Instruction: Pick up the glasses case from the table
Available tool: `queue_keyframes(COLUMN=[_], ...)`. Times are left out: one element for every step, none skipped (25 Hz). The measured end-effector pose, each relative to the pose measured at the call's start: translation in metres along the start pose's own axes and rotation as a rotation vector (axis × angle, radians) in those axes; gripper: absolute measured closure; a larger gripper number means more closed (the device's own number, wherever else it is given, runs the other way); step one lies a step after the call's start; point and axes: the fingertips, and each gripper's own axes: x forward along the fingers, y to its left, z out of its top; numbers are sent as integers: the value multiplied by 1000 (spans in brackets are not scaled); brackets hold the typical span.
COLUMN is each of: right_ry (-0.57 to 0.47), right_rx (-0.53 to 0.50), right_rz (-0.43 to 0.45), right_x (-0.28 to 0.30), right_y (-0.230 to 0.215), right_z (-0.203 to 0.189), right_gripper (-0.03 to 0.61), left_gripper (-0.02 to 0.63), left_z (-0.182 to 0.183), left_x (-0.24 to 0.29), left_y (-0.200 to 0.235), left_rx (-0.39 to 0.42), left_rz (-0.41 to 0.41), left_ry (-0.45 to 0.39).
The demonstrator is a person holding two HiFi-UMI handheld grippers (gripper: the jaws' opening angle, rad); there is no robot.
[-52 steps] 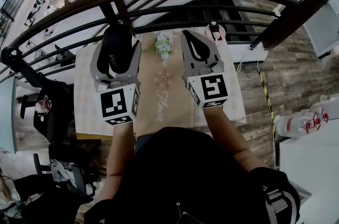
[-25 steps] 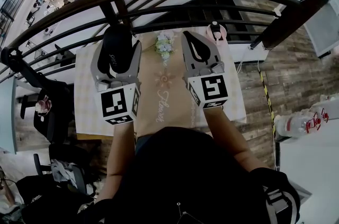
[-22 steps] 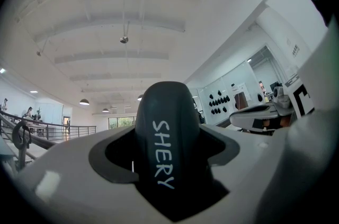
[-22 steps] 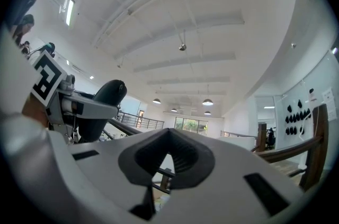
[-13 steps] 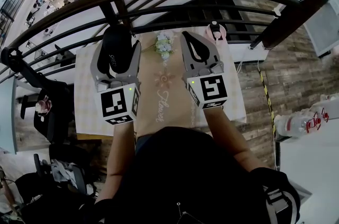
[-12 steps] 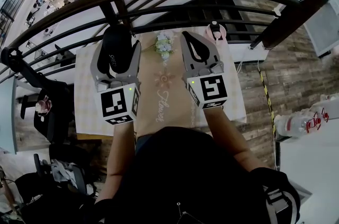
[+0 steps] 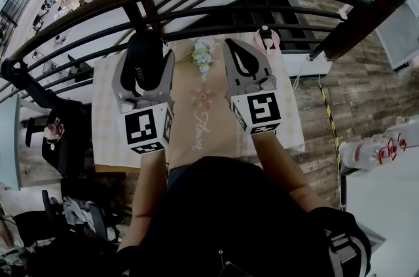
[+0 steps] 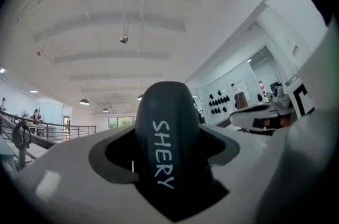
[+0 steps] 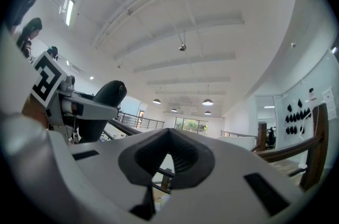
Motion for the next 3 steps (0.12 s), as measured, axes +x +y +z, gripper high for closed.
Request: queue_keyframes(right_ry=[0,1,1], right_rx=[0,-1,-1], right_rz=[0,1,1], right_x=[0,0,0], right_y=[0,0,-1], right_z=[0,1,1], right_gripper=[571,571,571], left_gripper=[256,256,256], left_z=[1,1,2], left_x=[0,0,0], left_y=[0,0,0], left_rx=[0,1,1], left_rz=[0,0,0], left_ry=[-1,-1,-1])
